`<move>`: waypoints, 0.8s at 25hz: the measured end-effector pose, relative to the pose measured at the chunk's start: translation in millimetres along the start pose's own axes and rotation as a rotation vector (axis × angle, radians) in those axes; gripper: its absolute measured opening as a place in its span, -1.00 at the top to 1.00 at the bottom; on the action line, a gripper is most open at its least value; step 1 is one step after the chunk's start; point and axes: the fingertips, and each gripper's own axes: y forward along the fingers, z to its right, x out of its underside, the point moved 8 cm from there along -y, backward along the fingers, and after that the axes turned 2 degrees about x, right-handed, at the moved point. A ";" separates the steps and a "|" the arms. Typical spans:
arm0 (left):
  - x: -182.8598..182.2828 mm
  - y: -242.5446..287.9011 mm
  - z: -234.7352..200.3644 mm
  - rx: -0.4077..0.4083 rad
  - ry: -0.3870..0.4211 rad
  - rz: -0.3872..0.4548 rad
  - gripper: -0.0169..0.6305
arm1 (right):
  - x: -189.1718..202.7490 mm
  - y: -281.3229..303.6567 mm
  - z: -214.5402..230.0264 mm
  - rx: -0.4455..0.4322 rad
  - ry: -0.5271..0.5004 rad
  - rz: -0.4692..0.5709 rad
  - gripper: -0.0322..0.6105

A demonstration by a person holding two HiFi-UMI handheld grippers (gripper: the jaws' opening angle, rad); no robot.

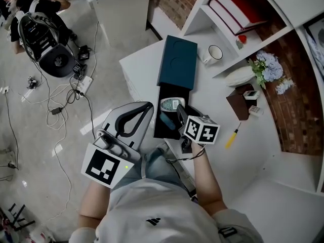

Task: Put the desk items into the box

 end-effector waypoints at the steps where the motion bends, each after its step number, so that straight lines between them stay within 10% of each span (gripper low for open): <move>1: -0.1 0.8 0.2 0.002 0.000 0.000 0.91 | 0.7 -0.2 0.1 0.006 -0.010 -0.003 0.53; 20: 0.5 8.7 3.2 0.033 0.006 -0.006 0.91 | 10.9 -2.6 3.2 0.033 -0.028 -0.016 0.51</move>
